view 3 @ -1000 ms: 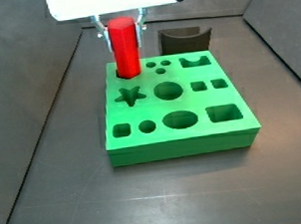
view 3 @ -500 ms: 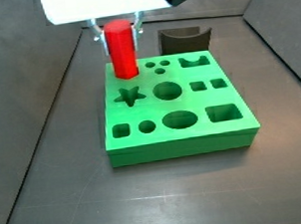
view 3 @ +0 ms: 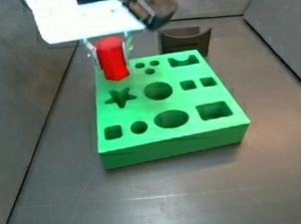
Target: Insert the hexagon object.
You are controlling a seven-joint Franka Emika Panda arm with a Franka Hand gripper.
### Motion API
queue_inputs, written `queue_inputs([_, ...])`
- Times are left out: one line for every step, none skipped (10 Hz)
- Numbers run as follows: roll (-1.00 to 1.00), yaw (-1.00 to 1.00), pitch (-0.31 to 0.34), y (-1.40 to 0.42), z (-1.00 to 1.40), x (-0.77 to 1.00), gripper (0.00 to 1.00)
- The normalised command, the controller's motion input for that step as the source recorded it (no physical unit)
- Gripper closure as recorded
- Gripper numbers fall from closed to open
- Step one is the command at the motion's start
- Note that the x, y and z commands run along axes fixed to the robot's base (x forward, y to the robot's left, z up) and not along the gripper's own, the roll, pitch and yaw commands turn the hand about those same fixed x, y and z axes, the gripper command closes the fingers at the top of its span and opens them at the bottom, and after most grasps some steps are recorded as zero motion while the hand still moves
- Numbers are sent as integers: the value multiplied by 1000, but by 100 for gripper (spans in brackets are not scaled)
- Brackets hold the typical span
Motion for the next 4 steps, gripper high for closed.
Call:
queue_inputs([-303, -303, 101, 111, -594, 43, 100])
queue_inputs([-247, -131, -1, 154, -240, 86, 100])
queue_inputs([0, 0, 0, 0, -71, 23, 100])
queue_inputs([0, 0, 0, 0, 0, 0, 100])
